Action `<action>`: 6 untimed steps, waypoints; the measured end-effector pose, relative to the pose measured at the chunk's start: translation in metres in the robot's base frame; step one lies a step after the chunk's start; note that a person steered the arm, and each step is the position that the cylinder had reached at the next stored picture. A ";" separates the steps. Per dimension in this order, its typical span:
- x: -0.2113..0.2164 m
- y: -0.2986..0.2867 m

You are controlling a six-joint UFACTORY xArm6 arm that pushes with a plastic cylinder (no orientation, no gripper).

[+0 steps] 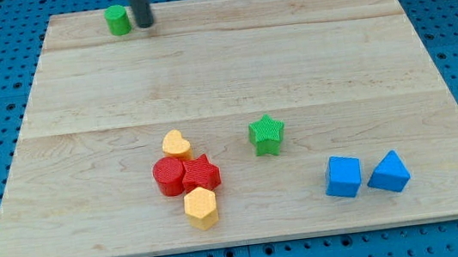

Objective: Move green star closer the yellow heart

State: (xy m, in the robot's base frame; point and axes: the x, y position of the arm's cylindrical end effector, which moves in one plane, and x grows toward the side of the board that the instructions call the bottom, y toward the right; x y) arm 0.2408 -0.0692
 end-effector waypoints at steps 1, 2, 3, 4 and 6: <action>0.042 0.123; 0.135 0.205; 0.226 0.241; 0.269 0.207; 0.265 0.077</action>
